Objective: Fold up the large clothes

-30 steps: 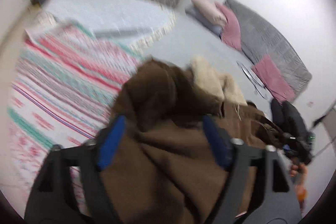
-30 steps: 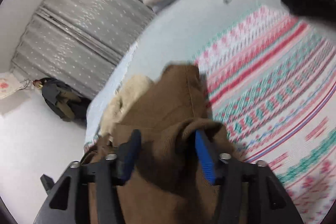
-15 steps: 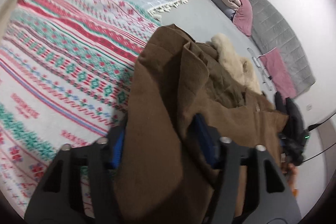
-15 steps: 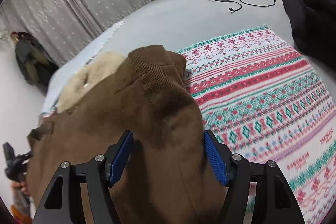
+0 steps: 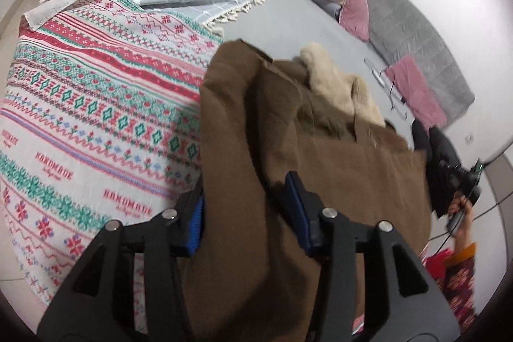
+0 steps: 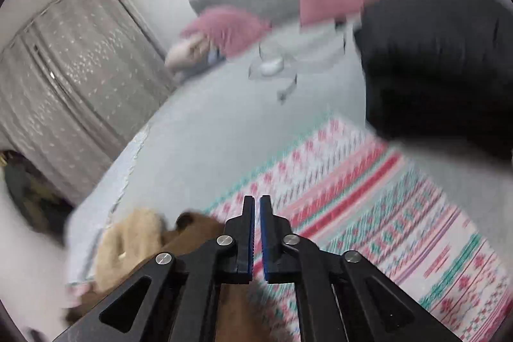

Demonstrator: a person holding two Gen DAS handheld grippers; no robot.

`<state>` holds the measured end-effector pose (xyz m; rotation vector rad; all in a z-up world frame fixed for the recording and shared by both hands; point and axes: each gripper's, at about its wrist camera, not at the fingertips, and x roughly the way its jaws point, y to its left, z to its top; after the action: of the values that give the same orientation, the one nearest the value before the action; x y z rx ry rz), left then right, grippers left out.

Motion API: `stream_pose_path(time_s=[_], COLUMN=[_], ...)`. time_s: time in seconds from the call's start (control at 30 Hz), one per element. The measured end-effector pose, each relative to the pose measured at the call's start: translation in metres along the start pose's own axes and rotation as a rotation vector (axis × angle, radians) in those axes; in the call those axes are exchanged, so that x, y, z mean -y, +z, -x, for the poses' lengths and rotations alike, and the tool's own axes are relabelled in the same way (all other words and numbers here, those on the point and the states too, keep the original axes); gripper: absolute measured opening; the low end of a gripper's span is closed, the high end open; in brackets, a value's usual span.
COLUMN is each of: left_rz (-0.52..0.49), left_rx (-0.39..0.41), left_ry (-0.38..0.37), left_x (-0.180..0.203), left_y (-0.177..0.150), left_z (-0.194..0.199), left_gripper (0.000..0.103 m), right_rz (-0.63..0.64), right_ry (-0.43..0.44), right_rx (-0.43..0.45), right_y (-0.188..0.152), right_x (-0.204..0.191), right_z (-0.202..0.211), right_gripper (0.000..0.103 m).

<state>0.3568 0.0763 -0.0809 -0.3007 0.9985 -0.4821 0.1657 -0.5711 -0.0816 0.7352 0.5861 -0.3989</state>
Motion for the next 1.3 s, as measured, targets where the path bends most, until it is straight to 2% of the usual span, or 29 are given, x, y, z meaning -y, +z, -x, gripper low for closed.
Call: stream_pose_path(time_s=[0.07, 0.1, 0.17, 0.2, 0.3, 0.33, 0.4, 0.43, 0.47, 0.53, 0.63, 0.73, 0.8, 0.87, 0.93, 0.97, 1.0, 1.03, 1.1, 1.13, 1.17, 1.2, 1.23, 1.3], left_rz=[0.004, 0.021, 0.047, 0.061, 0.090, 0.113, 0.134, 0.114, 0.074, -0.017, -0.067, -0.123, -0.168, -0.213, -0.216, -0.196, -0.150, -0.107, -0.063, -0.058, -0.053, -0.044, -0.036, -0.008], left_rx=[-0.009, -0.018, -0.027, -0.031, -0.023, -0.024, -0.033, -0.012, 0.020, 0.110, 0.221, 0.304, 0.336, 0.355, 0.324, 0.253, 0.166, 0.115, 0.066, 0.059, 0.050, 0.035, 0.024, -0.009], left_ry=[0.001, -0.009, -0.022, -0.031, -0.050, -0.054, -0.058, -0.032, -0.011, -0.006, -0.073, -0.096, -0.092, -0.107, -0.029, 0.034, 0.065, 0.069, 0.054, 0.040, 0.026, 0.012, 0.006, -0.010], left_x=[-0.003, -0.007, -0.011, -0.014, -0.018, -0.019, -0.015, -0.006, 0.004, 0.029, 0.054, 0.077, 0.089, 0.095, 0.093, 0.086, 0.075, 0.065, 0.048, 0.042, 0.037, 0.031, 0.028, 0.023], left_y=[-0.007, -0.012, -0.019, -0.023, -0.027, -0.026, -0.022, -0.018, -0.014, -0.005, 0.015, 0.046, 0.066, 0.085, 0.102, 0.111, 0.116, 0.118, 0.112, 0.106, 0.103, 0.099, 0.097, 0.097], left_z=[0.000, 0.000, 0.001, 0.001, 0.002, 0.000, -0.002, 0.002, 0.008, 0.030, 0.061, 0.077, 0.077, 0.067, 0.040, 0.016, -0.007, -0.022, -0.038, -0.040, -0.041, -0.042, -0.042, -0.043], left_gripper=[0.052, 0.052, 0.052, 0.052, 0.052, 0.041, 0.012, 0.010, 0.010, 0.009, 0.009, 0.009, 0.009, 0.009, 0.010, 0.012, 0.012, 0.012, 0.013, 0.017, 0.020, 0.021, 0.022, 0.022], right_rz=[0.098, 0.163, 0.227, 0.248, 0.300, 0.308, 0.321, 0.330, 0.345, 0.344, 0.363, 0.359, 0.354, 0.331, 0.295, 0.275, 0.257, 0.248, 0.265, 0.279, 0.294, 0.300, 0.305, 0.300], right_ry=[-0.007, -0.003, 0.044, 0.084, 0.143, 0.131, 0.077, 0.056, 0.041, 0.046, 0.058, 0.062, 0.016, 0.002, -0.010, 0.002, 0.016, 0.022, 0.026, 0.030, 0.039, 0.046, 0.055, 0.050], right_rx=[-0.037, -0.061, -0.126, -0.160, -0.254, -0.295, -0.322, -0.307, -0.281, -0.191, -0.008, 0.085, 0.165, 0.217, 0.198, 0.147, 0.089, 0.022, -0.105, -0.143, -0.190, -0.213, -0.246, -0.283], right_y=[-0.010, -0.019, -0.038, -0.048, -0.069, -0.077, -0.091, -0.096, -0.101, -0.104, -0.091, -0.061, -0.030, -0.005, 0.020, 0.028, 0.031, 0.030, 0.015, 0.006, -0.007, -0.016, -0.027, -0.044], right_x=[-0.007, -0.013, -0.023, -0.029, -0.049, -0.057, -0.068, -0.073, -0.077, -0.084, -0.095, -0.103, -0.111, -0.111, -0.109, -0.106, -0.102, -0.100, -0.095, -0.091, -0.088, -0.084, -0.081, -0.074], right_z=[0.006, 0.009, 0.007, 0.004, -0.015, -0.029, -0.049, -0.053, -0.054, -0.039, 0.001, 0.020, 0.027, 0.029, 0.018, 0.007, -0.004, -0.016, -0.043, -0.051, -0.061, -0.065, -0.073, -0.078], right_gripper=[0.010, 0.017, 0.063, 0.069, 0.070, 0.070, 0.068, 0.046, 0.010, 0.006, 0.005, 0.003, 0.001, 0.001, 0.002, 0.004, 0.004, 0.005, 0.018, 0.035, 0.057, 0.064, 0.066, 0.066])
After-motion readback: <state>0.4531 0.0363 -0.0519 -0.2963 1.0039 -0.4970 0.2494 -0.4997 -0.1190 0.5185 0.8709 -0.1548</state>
